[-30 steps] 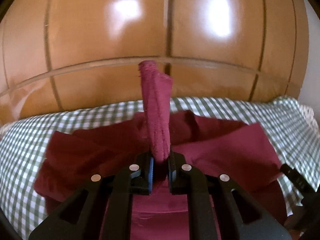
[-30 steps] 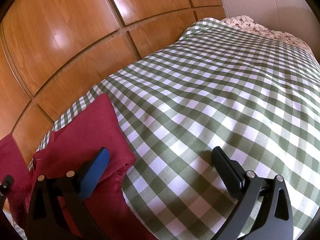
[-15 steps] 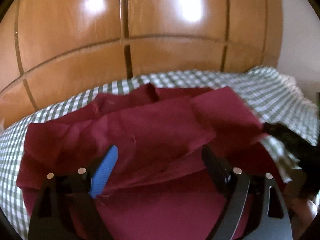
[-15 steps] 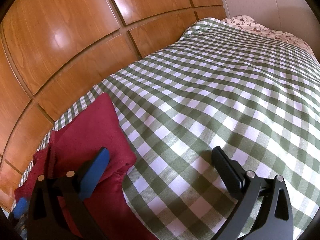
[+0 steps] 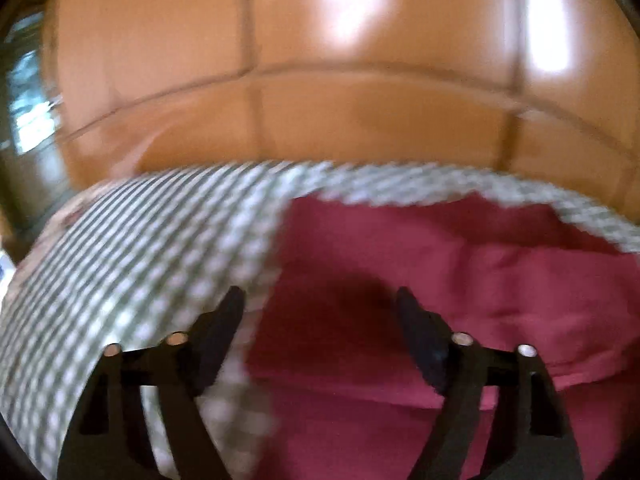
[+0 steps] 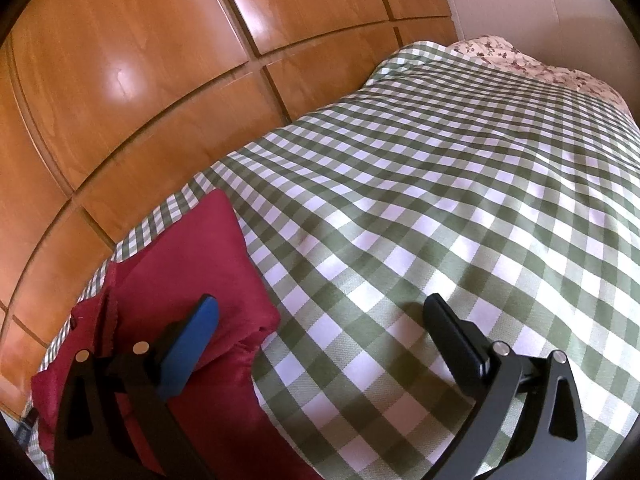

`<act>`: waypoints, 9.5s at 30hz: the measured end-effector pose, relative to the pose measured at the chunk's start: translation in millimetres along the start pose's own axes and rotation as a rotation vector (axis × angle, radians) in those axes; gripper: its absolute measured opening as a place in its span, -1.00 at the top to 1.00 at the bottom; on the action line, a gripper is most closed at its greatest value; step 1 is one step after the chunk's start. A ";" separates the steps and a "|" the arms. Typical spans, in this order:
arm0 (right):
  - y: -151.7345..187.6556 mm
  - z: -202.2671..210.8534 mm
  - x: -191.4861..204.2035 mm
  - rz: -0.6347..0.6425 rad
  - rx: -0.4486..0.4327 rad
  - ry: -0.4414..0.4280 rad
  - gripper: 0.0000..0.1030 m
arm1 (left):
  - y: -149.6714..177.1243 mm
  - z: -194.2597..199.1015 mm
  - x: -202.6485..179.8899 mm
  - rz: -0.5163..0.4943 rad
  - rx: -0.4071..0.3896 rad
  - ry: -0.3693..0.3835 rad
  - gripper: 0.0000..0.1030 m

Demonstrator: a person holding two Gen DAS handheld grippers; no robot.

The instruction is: Fold small clothes

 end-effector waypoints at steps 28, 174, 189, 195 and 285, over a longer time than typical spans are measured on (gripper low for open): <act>33.5 -47.9 138.4 0.538 0.108 0.116 -0.96 | 24.4 -29.4 40.7 0.192 0.133 0.035 -0.72; 6.7 240.4 -10.3 -0.122 0.497 -1.621 0.82 | 85.9 272.8 160.1 0.691 0.138 1.648 0.87; -4.7 66.7 40.6 -0.311 0.540 -1.261 0.34 | 46.1 109.6 88.7 0.572 0.263 1.194 0.88; 1.5 20.8 40.7 -0.336 0.466 -1.068 -0.50 | 62.1 65.2 79.0 0.589 0.296 0.920 -0.23; 58.8 -16.0 133.7 0.817 0.065 -0.128 0.39 | 39.3 -2.4 -113.0 -0.126 0.209 0.342 -0.81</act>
Point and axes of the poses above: each gripper's, at about its wrist camera, not at the fingertips, and z roughly against the way its jaws point, x to its left, y to its underside, the point moved 6 cm from there along -z, roughly the way its jaws point, and after that the axes turned 1 degree about y, right-handed, at the moved point
